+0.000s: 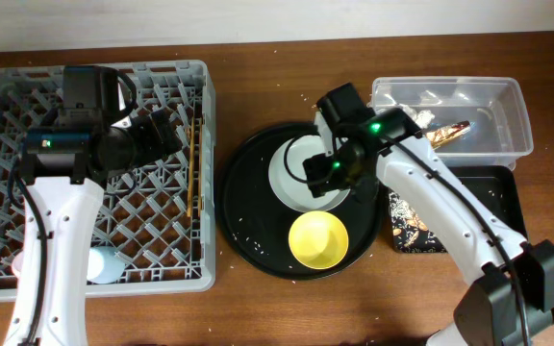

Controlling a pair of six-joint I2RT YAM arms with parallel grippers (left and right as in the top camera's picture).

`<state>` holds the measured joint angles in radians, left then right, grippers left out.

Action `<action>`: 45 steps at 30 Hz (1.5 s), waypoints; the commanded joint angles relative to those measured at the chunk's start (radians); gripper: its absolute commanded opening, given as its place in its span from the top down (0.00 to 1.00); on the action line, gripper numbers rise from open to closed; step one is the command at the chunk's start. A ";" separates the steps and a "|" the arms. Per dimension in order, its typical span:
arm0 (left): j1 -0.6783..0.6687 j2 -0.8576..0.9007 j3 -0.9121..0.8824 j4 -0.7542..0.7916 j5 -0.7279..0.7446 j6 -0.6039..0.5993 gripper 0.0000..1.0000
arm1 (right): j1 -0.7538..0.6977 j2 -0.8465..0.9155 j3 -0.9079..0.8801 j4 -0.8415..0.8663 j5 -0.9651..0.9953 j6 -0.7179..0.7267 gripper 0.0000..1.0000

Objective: Sort waste into correct bins and load items into the dishwasher rack

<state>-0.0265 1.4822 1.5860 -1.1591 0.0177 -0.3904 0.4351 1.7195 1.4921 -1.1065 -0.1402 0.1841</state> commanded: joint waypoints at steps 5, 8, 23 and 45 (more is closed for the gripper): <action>0.003 -0.003 0.005 -0.001 -0.003 -0.013 0.01 | -0.010 -0.025 0.017 -0.006 -0.048 0.016 0.15; 0.003 -0.003 0.005 -0.001 -0.003 -0.013 0.01 | -0.010 -0.025 0.017 -0.005 -0.048 0.016 0.02; 0.003 -0.003 0.005 -0.001 -0.003 -0.013 0.01 | -0.010 -0.711 0.031 -0.054 0.203 -0.080 0.02; 0.003 -0.003 0.005 -0.001 -0.003 -0.013 0.01 | -0.142 -1.716 -1.429 0.911 0.377 -0.199 0.01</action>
<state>-0.0265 1.4822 1.5860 -1.1610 0.0177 -0.3908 0.3004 0.0158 0.1001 -0.2497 0.2352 -0.0124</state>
